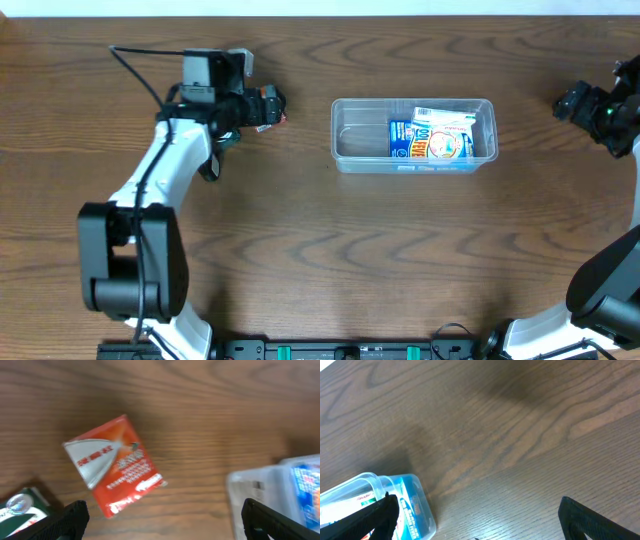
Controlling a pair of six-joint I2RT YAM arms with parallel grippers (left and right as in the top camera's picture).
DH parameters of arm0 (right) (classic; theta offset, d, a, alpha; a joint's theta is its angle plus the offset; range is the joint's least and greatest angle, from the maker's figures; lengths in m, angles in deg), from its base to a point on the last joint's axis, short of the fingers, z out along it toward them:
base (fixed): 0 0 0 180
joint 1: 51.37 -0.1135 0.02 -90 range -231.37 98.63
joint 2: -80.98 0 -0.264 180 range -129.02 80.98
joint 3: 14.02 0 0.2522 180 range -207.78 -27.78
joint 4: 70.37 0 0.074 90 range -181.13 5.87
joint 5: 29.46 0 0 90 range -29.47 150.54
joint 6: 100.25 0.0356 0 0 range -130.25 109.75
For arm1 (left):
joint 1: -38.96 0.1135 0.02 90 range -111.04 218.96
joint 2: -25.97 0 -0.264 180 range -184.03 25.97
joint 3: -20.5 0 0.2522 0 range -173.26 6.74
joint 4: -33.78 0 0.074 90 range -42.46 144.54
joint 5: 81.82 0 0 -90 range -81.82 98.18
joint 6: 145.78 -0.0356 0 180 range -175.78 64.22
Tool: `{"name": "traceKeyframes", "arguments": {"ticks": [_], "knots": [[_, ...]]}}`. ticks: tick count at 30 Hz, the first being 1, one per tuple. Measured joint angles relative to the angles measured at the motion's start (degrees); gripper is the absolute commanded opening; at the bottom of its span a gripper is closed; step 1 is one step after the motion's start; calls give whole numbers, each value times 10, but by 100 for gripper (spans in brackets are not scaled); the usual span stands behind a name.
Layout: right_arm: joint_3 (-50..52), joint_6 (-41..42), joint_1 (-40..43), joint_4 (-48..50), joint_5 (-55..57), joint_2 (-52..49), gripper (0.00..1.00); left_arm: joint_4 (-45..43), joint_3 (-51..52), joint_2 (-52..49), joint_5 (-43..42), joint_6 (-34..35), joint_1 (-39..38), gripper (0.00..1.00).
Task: Pack container
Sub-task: 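Reach left gripper to the red medicine box and grasp it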
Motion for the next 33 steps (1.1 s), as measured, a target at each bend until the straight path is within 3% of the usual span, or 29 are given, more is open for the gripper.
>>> {"name": "traceKeyframes", "arguments": {"ticks": [6,12,20,33], "knots": [[0,0,0,0,0,0,99,16,-60,-4,150,29,-56,98],[0,0,0,0,0,0,99,26,-71,-5,254,106,-94,98],[0,0,0,0,0,0,99,23,-71,-43,290,174,-94,98],[0,0,0,0,0,0,99,-2,-71,-113,290,179,-94,98]]}}
